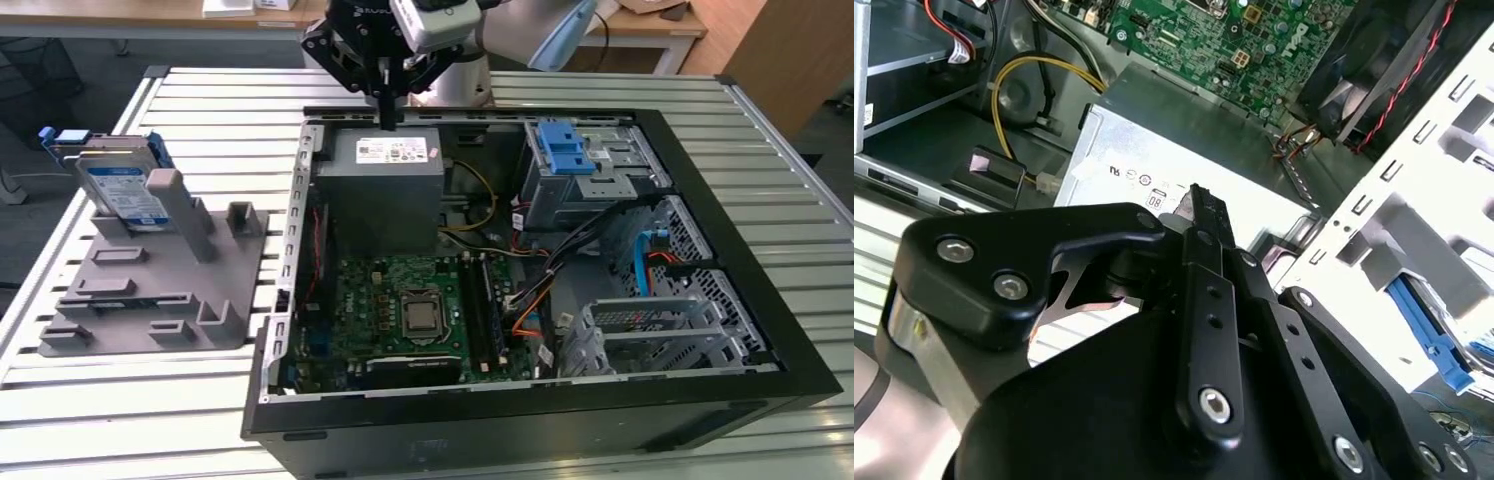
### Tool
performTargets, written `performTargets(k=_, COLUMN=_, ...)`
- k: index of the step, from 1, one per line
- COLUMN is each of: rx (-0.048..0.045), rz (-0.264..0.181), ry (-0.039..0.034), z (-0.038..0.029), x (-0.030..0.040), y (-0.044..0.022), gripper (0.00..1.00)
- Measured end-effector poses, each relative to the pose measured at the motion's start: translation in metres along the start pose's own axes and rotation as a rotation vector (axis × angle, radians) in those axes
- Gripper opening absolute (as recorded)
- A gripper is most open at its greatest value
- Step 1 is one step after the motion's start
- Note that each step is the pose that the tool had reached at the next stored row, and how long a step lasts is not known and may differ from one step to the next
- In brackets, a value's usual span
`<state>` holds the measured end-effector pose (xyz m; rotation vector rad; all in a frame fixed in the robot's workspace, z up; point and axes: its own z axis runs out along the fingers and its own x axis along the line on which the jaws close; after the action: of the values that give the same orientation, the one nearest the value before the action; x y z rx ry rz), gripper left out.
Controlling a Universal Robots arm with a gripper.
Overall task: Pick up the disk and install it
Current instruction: 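Reach for the disk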
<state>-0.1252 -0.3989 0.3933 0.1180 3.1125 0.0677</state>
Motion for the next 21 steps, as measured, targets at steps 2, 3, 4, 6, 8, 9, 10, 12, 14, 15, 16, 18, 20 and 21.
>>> performTargets(k=2, rx=0.0000, rz=0.000, ry=0.0000, z=0.0000, x=0.0012, y=-0.0001, gripper=0.11)
performTargets(k=3, rx=0.0001, rz=0.000, ry=0.0000, z=-0.0001, x=0.0017, y=-0.0001, gripper=0.11)
performTargets(k=4, rx=0.0000, rz=0.000, ry=0.0000, z=0.0000, x=0.0023, y=-0.0002, gripper=0.11)
performTargets(k=6, rx=0.0000, rz=0.000, ry=0.0000, z=-0.0001, x=0.0042, y=-0.0003, gripper=0.11)
performTargets(k=8, rx=0.0000, rz=0.000, ry=0.0000, z=-0.0001, x=0.0064, y=-0.0005, gripper=0.11)
performTargets(k=9, rx=0.0000, rz=0.000, ry=0.0000, z=0.0000, x=0.0078, y=-0.0006, gripper=0.11)
performTargets(k=10, rx=0.0000, rz=0.000, ry=0.0000, z=0.0000, x=0.0092, y=-0.0007, gripper=0.11)
performTargets(k=12, rx=-0.0001, rz=0.000, ry=0.0000, z=0.0001, x=0.0113, y=-0.0008, gripper=0.11)
performTargets(k=14, rx=0.0000, rz=0.000, ry=0.0001, z=0.0000, x=0.0119, y=-0.0009, gripper=0.11)
performTargets(k=15, rx=0.0001, rz=0.000, ry=0.0001, z=0.0000, x=0.0119, y=-0.0009, gripper=0.11)
performTargets(k=16, rx=0.0000, rz=0.000, ry=0.0000, z=0.0000, x=0.0121, y=-0.0009, gripper=0.11)
performTargets(k=18, rx=0.0000, rz=0.000, ry=0.0000, z=0.0000, x=0.0122, y=-0.0009, gripper=0.11)
performTargets(k=20, rx=0.0000, rz=0.000, ry=0.0000, z=0.0000, x=0.0125, y=-0.0009, gripper=0.11)
performTargets(k=21, rx=0.0000, rz=0.000, ry=0.0000, z=0.0000, x=0.0127, y=-0.0010, gripper=0.11)
